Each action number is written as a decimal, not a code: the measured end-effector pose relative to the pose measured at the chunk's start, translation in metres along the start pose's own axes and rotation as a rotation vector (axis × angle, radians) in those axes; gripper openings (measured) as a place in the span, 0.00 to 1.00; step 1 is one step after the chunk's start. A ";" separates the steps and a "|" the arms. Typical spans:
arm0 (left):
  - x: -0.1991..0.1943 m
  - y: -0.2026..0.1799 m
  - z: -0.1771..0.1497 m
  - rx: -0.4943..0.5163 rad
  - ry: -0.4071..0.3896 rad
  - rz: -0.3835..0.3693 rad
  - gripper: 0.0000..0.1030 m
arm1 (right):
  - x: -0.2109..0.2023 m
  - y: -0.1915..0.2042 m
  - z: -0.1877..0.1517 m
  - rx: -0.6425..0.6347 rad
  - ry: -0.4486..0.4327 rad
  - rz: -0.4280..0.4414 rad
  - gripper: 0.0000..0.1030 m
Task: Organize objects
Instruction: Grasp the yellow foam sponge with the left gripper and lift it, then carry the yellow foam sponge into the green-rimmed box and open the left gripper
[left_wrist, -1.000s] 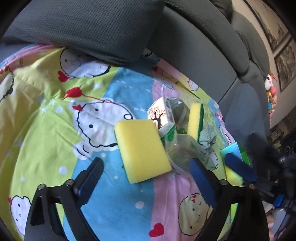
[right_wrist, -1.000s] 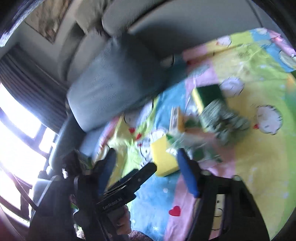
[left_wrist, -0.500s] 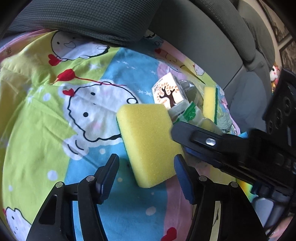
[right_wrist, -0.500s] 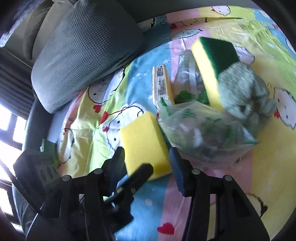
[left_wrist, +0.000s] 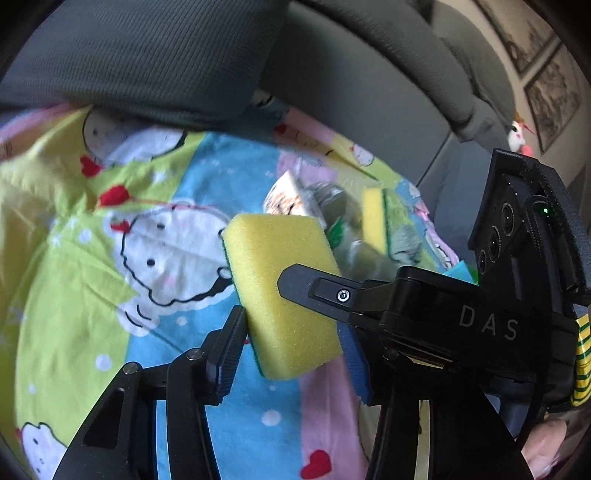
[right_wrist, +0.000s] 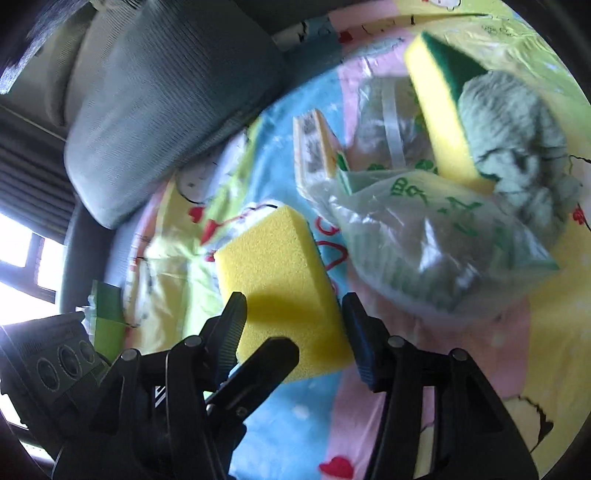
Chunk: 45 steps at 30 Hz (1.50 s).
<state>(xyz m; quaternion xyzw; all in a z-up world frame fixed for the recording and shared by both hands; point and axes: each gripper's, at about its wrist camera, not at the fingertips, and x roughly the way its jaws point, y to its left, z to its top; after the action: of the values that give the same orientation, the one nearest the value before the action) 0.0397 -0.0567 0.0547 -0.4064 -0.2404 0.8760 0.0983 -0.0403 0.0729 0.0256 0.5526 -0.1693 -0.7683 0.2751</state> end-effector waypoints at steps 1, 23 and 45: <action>-0.006 -0.006 0.000 0.020 -0.021 0.001 0.50 | -0.006 0.003 -0.002 -0.004 -0.021 0.009 0.52; -0.046 -0.162 0.007 0.491 -0.227 -0.085 0.50 | -0.173 -0.001 -0.030 -0.094 -0.447 0.040 0.56; 0.023 -0.270 -0.019 0.706 -0.093 -0.340 0.50 | -0.263 -0.114 -0.055 0.216 -0.694 -0.067 0.60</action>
<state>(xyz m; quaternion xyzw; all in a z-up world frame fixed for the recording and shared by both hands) 0.0329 0.1920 0.1648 -0.2620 0.0078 0.8935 0.3647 0.0472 0.3258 0.1426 0.2900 -0.3147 -0.8963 0.1160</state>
